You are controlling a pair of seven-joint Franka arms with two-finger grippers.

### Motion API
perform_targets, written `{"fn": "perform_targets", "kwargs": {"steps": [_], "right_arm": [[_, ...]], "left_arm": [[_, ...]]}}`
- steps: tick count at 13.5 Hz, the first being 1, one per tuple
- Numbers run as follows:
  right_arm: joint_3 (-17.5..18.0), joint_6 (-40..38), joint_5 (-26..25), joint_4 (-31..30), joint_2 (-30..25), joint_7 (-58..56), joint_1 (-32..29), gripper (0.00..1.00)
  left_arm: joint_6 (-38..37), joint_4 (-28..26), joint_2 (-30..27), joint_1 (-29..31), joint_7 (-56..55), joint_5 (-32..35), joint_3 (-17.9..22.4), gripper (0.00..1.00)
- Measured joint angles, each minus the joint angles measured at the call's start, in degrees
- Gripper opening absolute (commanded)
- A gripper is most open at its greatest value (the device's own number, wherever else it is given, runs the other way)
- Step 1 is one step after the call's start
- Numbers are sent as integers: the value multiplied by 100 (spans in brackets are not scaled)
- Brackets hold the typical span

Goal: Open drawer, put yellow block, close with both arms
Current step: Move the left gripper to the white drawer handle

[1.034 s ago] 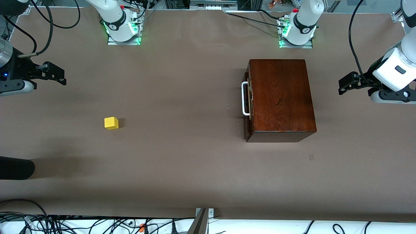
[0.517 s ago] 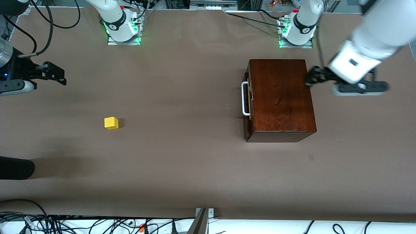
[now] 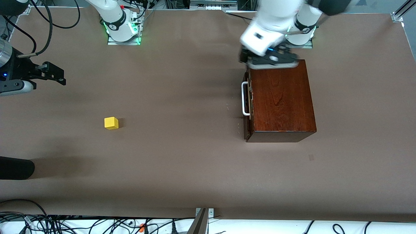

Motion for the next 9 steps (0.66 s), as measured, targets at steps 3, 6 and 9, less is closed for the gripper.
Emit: {"fn": "perform_targets", "kwargs": {"steps": [3,6,9], "right_arm": [[-2,0,0,0,0,0,0,100],[-2,0,0,0,0,0,0,100],[-2,0,0,0,0,0,0,100]], "left_arm": [[6,-17,379,-687,-707,518,-10,100],[143,-20,781,-867,-901,718,0,100],[436,-22,1102,-854,-894,836,52,100]]}}
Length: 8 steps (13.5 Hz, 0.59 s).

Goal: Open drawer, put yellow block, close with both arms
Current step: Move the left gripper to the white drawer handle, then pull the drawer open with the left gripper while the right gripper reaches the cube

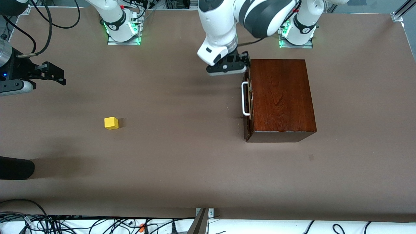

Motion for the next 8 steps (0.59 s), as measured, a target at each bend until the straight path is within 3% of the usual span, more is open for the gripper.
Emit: {"fn": "perform_targets", "kwargs": {"steps": [8], "right_arm": [[-1,0,-1,0,0,0,0,100]], "left_arm": [[213,-120,636,34,273,481,3,100]]}}
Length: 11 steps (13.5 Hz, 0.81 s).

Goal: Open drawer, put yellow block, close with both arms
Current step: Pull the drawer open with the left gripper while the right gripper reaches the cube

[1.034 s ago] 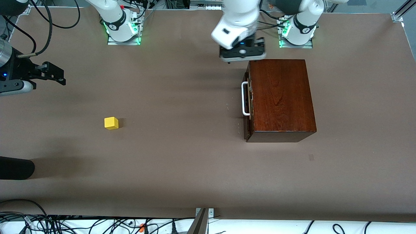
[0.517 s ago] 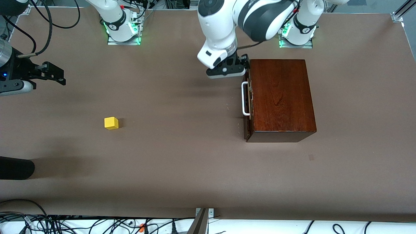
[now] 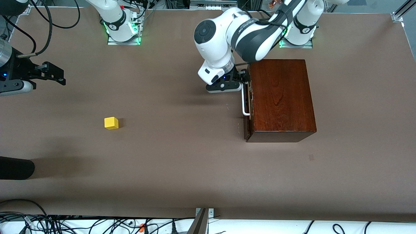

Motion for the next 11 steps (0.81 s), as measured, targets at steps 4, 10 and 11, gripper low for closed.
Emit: {"fn": "perform_targets", "kwargs": {"steps": [4,10,11], "right_arm": [[-1,0,0,0,0,0,0,100],[-1,0,0,0,0,0,0,100],[-1,0,0,0,0,0,0,100]], "left_arm": [[423,-437,94,32,23,155,10,100],[613,-515,367,94,51,396,36,100],[634,-515,410,95,52,397,45,100]]}}
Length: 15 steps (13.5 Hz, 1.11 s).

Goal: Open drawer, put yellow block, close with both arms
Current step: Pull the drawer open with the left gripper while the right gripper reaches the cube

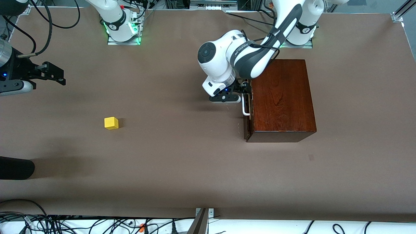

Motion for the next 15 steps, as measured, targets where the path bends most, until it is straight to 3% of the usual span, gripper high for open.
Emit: {"fn": "perform_targets", "kwargs": {"steps": [15], "right_arm": [[-35,0,-2,0,0,0,-10,100]], "left_arm": [[352,3,292,36,-2,0,35,100]]}}
